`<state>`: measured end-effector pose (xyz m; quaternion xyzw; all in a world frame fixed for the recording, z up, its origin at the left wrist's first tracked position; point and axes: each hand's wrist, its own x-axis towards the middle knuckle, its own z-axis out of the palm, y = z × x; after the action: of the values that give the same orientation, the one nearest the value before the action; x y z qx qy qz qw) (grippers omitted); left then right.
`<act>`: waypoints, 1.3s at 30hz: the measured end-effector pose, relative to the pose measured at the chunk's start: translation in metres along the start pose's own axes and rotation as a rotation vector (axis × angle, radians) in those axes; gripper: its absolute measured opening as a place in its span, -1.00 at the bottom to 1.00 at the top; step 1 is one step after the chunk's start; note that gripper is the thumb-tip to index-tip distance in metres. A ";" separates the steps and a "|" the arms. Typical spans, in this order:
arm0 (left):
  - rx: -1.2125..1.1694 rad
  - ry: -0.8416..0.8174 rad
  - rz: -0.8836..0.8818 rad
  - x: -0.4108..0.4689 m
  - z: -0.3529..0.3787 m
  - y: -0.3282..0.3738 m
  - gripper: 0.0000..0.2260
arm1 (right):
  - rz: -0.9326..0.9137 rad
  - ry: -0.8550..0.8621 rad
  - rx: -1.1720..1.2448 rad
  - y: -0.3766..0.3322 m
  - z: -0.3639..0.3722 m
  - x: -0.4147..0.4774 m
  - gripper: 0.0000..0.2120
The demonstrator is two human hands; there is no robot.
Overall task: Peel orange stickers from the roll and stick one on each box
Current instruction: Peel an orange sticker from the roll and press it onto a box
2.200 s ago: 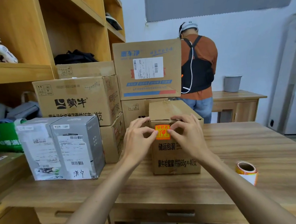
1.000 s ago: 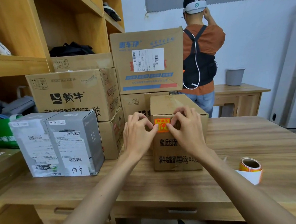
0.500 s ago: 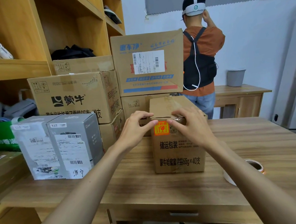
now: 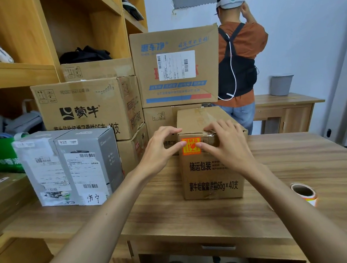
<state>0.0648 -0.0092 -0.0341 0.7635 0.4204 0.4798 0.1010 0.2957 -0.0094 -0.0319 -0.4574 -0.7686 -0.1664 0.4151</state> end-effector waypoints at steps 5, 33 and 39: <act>0.015 0.020 0.038 0.000 0.003 0.000 -0.66 | -0.001 0.015 -0.055 0.001 0.003 0.000 -0.58; 0.055 0.037 0.098 0.004 0.006 -0.001 -0.73 | 0.009 0.071 -0.111 -0.002 0.008 0.000 -0.62; 0.098 -0.013 0.074 -0.001 -0.001 0.001 -0.69 | 0.076 -0.013 0.094 0.011 -0.033 0.002 -0.58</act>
<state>0.0644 -0.0105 -0.0338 0.7857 0.4141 0.4569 0.0485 0.3206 -0.0236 -0.0119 -0.4674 -0.7603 -0.1112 0.4372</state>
